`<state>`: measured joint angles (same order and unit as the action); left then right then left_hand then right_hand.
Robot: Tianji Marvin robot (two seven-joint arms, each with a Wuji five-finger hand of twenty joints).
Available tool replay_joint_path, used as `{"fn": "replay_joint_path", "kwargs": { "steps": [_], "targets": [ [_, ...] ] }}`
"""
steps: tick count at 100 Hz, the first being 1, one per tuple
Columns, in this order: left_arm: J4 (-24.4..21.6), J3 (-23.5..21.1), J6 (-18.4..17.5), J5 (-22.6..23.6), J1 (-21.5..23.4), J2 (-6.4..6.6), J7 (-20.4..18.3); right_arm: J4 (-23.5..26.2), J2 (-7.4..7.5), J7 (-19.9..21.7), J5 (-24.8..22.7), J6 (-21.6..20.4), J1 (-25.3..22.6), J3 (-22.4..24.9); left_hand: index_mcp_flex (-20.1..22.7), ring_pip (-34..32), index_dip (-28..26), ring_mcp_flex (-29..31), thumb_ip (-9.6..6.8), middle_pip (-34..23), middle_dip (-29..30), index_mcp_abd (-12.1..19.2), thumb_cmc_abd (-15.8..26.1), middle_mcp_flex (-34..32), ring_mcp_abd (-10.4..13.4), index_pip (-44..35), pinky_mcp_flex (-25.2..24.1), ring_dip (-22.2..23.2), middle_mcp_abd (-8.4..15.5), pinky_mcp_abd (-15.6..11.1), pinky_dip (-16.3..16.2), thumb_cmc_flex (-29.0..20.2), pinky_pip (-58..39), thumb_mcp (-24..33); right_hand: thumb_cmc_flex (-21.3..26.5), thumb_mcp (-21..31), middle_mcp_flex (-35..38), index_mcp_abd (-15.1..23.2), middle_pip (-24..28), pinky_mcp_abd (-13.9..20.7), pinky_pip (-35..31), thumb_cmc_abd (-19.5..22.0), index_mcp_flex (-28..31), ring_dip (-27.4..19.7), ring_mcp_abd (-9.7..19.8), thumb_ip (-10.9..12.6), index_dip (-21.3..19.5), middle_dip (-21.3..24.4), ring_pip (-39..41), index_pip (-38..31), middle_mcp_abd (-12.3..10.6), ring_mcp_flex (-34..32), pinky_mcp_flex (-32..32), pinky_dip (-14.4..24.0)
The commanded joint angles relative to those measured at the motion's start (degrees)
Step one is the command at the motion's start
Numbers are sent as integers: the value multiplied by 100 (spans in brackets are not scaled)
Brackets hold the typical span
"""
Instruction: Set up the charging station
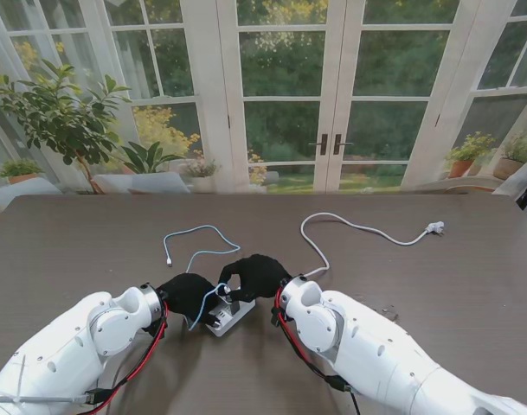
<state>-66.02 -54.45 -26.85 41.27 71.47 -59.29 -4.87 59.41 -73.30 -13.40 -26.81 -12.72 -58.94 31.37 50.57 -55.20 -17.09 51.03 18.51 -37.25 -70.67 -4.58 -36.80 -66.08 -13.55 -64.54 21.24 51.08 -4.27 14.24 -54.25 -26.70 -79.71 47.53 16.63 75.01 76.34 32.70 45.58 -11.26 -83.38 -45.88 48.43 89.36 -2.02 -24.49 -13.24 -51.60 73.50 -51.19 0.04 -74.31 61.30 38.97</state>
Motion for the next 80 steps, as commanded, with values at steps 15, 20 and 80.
{"fn": "replay_joint_path", "kwargs": {
  "steps": [15,20,80],
  "targets": [
    [152,105,-35,58,161,8,-212,-495,136,224,-157,34,-223,-179,477,-89,-47,160,-199,4,-105,1125,-803,-137,17,-333,-12,24,298,42,-72,-1319,-367,535,951,902,538,-3069,114,353,-441,-274,1088,-4164,465,305,-686,-133,278,-1413,66,-123,190,119],
    [159,108,-37,57,157,8,-208,-517,140,192,-194,13,-227,-192,478,-90,-45,159,-199,4,-105,1123,-800,-136,15,-330,-11,25,297,43,-76,-1319,-367,538,942,913,552,-3075,110,349,-443,-281,1099,-4152,434,305,-691,-137,303,-1408,68,-121,191,121],
    [198,148,-62,60,115,8,-200,-220,322,130,-677,89,-283,-166,517,-61,-50,52,-190,16,-139,1158,-822,-32,32,-301,-86,37,284,36,-113,-1284,-315,553,-321,125,-1956,-2891,-494,-199,923,109,-638,-5252,-612,1315,-1443,834,-3055,592,-57,1346,-2769,-85]
  ]
}}
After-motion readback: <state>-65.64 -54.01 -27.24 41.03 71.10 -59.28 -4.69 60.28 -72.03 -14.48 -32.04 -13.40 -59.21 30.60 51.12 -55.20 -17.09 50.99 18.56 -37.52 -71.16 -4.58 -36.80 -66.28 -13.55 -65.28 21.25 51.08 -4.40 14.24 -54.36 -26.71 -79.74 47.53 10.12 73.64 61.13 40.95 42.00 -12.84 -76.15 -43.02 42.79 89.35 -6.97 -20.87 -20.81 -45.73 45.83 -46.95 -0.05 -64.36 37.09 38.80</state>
